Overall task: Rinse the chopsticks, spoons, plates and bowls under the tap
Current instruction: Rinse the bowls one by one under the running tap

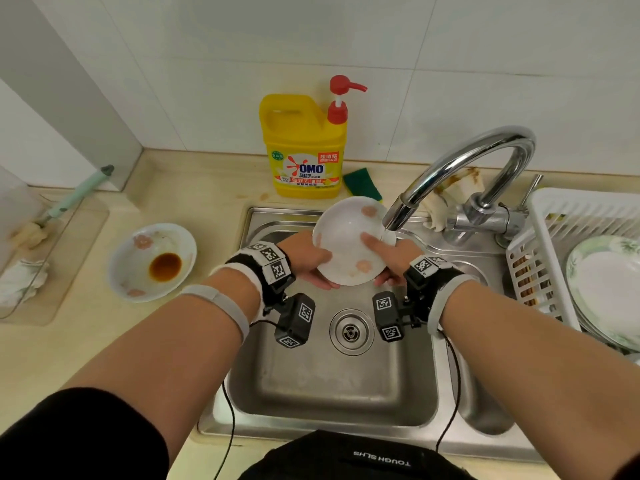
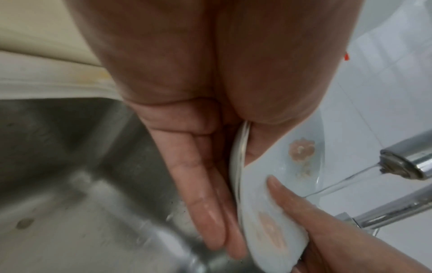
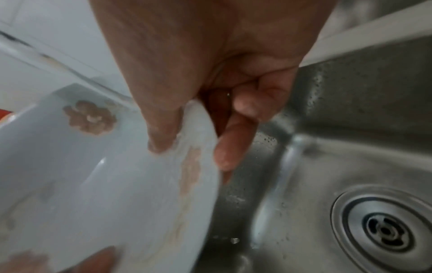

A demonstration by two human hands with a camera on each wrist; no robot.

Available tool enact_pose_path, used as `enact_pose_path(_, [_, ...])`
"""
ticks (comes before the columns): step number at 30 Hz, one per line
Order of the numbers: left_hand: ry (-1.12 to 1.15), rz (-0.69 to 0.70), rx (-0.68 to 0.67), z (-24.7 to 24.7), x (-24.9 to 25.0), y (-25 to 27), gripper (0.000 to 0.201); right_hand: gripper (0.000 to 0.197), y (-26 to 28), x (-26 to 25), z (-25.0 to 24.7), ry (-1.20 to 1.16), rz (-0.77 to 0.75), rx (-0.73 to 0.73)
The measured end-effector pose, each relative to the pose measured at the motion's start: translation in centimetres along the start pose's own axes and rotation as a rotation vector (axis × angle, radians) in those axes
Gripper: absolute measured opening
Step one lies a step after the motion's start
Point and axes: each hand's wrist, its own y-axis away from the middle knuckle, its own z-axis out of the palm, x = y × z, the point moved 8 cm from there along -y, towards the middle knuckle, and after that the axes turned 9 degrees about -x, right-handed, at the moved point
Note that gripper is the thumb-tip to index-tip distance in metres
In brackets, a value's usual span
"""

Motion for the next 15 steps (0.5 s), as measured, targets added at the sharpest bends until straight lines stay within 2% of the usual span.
enact_pose_path(3, [-0.187, -0.048, -0.051, 0.1, 1.0, 0.4, 0.035, 0.062, 0.6, -0.6, -0.6, 0.088, -0.044, 0.007])
enact_pose_path(6, [-0.216, -0.055, -0.037, 0.0, 1.2, 0.5, 0.033, 0.058, 0.8, -0.5, -0.4, 0.113, -0.088, 0.016])
enact_pose_path(9, [-0.120, 0.010, 0.091, -0.8, 0.8, 0.0, 0.034, 0.065, 0.6, 0.3, -0.2, 0.024, -0.054, 0.073])
enact_pose_path(11, [-0.025, 0.056, 0.158, -0.8, 0.2, -0.2, 0.036, 0.061, 0.7, 1.1, 0.5, -0.103, 0.014, 0.098])
enact_pose_path(15, [0.296, 0.033, 0.114, 2.0, -1.0, -0.4, 0.037, 0.046, 0.6, 1.8, 3.8, -0.462, 0.025, 0.027])
